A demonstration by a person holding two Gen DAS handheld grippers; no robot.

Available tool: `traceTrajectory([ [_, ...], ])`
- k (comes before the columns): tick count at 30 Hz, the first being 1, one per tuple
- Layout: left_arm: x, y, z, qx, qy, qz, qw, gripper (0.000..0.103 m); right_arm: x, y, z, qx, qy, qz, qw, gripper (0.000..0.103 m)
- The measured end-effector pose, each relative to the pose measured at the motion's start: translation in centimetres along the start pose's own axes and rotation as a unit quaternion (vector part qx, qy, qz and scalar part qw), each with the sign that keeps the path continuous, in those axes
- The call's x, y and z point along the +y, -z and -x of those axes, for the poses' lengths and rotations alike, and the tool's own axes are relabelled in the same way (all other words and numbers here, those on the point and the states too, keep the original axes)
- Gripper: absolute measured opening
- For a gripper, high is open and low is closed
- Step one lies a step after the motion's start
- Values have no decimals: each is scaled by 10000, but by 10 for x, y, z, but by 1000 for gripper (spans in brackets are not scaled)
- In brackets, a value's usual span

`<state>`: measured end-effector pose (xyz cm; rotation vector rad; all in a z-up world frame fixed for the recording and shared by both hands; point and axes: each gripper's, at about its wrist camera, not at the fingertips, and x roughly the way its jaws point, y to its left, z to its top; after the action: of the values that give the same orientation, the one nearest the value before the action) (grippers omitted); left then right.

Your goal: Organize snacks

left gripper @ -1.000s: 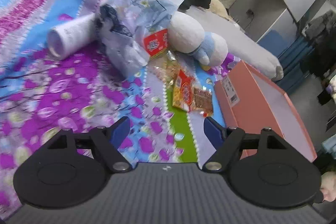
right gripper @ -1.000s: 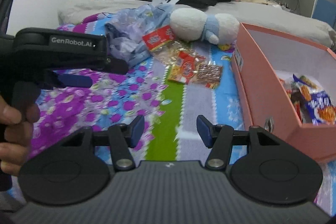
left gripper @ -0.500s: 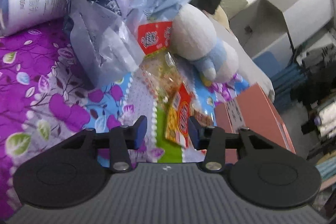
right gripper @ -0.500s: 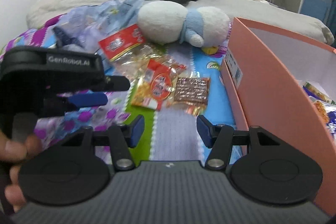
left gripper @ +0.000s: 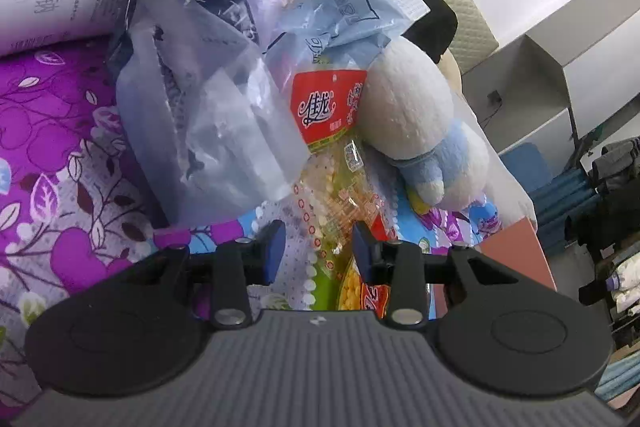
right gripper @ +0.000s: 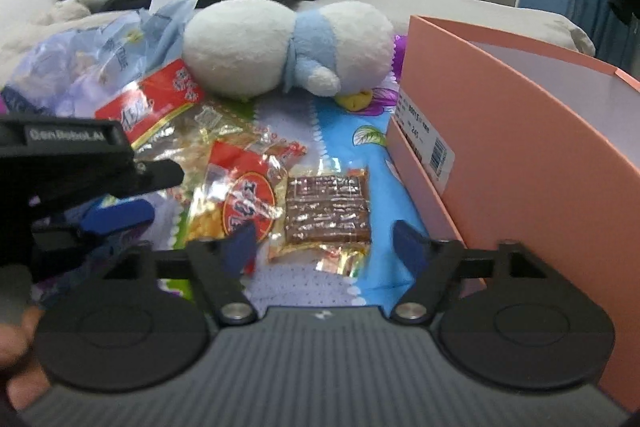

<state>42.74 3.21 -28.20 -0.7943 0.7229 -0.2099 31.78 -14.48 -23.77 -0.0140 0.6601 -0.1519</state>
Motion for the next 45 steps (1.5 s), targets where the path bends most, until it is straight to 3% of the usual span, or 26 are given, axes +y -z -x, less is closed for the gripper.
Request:
traceTrajectory([
  [10, -3, -10, -17, -226, -16, 394, 9990, 46, -4, -4, -22, 212, -255, -277, 9991, 77],
  [14, -7, -12, -20, -197, -97, 231, 9995, 45, -6, -6, -20, 248, -235, -242, 9991, 55],
  [16, -7, -11, -19, -221, -58, 251, 9994, 44, -11, -7, -18, 287, -310, -296, 9987, 54],
  [17, -8, -11, -19, -208, -38, 227, 9995, 38, -12, -7, -16, 305, -312, -318, 9985, 54],
  [18, -8, -10, -18, -192, -71, 185, 9996, 24, -13, -7, -15, 311, -312, -328, 9985, 54],
  [21, -7, -7, -16, -98, -55, 198, 9997, 12, -15, -6, -9, 321, -332, -324, 9984, 54],
  [23, -6, -3, -12, -81, -8, 191, 9998, 9, -15, -4, -4, 325, -349, -314, 9984, 54],
  [35, -27, 22, 47, -45, -25, -190, 9998, 3, -20, 14, 50, 395, -509, -188, 9977, 54],
  [38, -24, 31, 69, -33, 39, -77, 10000, 3, -20, 20, 67, 450, -598, -133, 9971, 34],
  [41, -22, 42, 94, -61, -19, -101, 9999, 3, -22, 28, 83, 483, -692, -107, 9964, 34],
  [45, -19, 57, 128, -62, -84, -112, 9999, 3, -26, 39, 99, 618, -826, -141, 9946, 23],
])
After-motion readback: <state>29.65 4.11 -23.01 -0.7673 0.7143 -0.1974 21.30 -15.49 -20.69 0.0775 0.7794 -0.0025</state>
